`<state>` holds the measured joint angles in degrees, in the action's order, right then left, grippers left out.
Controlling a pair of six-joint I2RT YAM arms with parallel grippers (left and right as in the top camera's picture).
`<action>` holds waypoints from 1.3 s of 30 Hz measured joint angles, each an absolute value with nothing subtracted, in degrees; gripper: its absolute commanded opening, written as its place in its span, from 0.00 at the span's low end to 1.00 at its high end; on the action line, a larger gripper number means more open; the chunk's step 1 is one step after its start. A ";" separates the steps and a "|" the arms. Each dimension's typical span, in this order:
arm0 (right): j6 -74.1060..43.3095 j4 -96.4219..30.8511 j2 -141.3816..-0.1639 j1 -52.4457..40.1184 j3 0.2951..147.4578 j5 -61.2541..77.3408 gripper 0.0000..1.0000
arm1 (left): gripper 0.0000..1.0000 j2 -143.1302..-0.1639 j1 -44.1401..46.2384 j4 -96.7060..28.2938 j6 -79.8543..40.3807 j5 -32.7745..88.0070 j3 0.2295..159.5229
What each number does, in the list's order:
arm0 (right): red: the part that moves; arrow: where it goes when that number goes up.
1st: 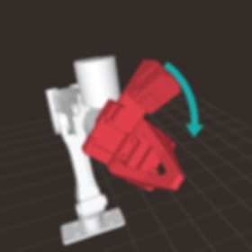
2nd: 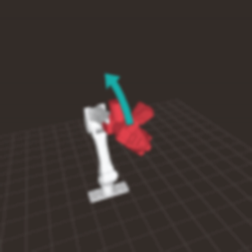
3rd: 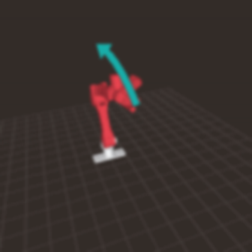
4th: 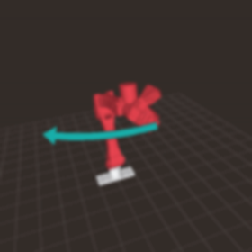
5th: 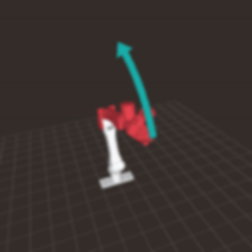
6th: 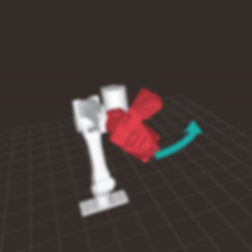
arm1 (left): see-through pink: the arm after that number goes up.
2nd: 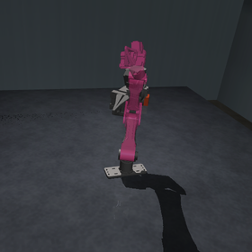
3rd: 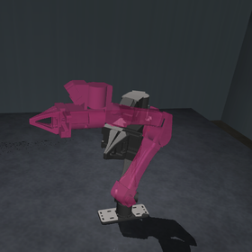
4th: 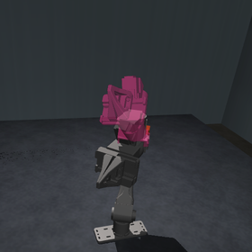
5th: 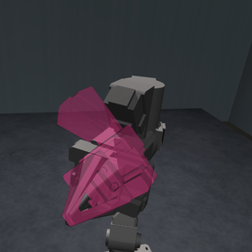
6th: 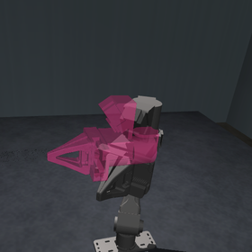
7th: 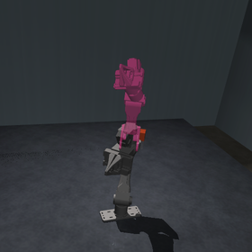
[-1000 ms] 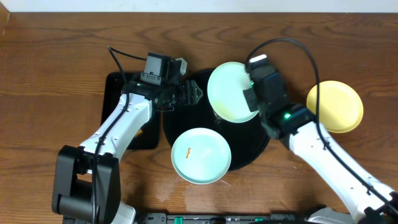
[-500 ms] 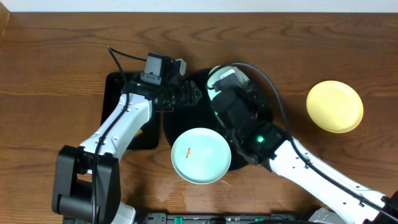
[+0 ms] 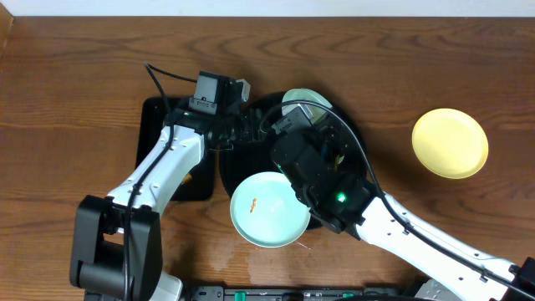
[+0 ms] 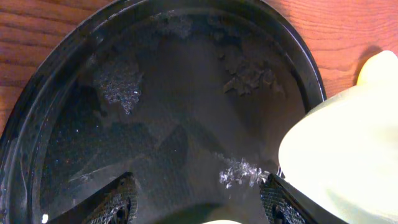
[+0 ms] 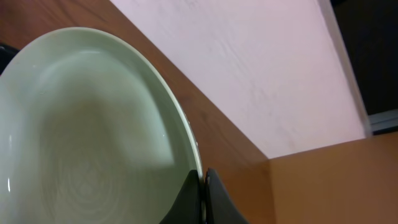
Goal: Clean dirty plates on tray and stack at the side
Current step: 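Lift the pale blue plate off the round tray with the right gripper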
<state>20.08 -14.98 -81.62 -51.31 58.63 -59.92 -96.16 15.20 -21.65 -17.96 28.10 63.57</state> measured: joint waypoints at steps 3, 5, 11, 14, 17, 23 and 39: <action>20.88 -14.59 -81.62 -51.31 58.63 -60.55 0.01 | 0.66 -96.16 15.20 -21.65 -17.93 28.10 63.57; 21.26 -14.37 -81.62 -51.31 58.63 -60.82 0.01 | 0.67 -96.16 15.20 -21.65 -17.96 28.08 63.57; 21.61 -14.00 -81.62 -51.31 58.63 -61.23 0.01 | 0.67 -96.16 15.20 -21.65 -17.96 28.10 63.57; 21.61 -13.93 -81.62 -51.31 58.63 -61.36 0.01 | 0.67 -96.16 15.20 -21.65 -17.93 28.08 63.57; 21.61 -13.91 -81.62 -51.31 58.63 -61.36 0.01 | 0.67 -96.16 15.20 -21.67 -17.96 28.08 63.57; 21.61 -13.85 -81.62 -51.31 58.63 -61.36 0.01 | 0.66 -96.16 15.20 -21.67 -17.93 28.08 63.57; -1.78 -23.46 -81.45 -35.66 58.63 -46.04 0.01 | 0.67 -96.16 15.20 -21.69 -17.93 28.08 63.57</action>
<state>-1.78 -23.46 -81.45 -35.66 58.63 -46.04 -96.16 15.20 -21.69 -17.93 28.08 63.57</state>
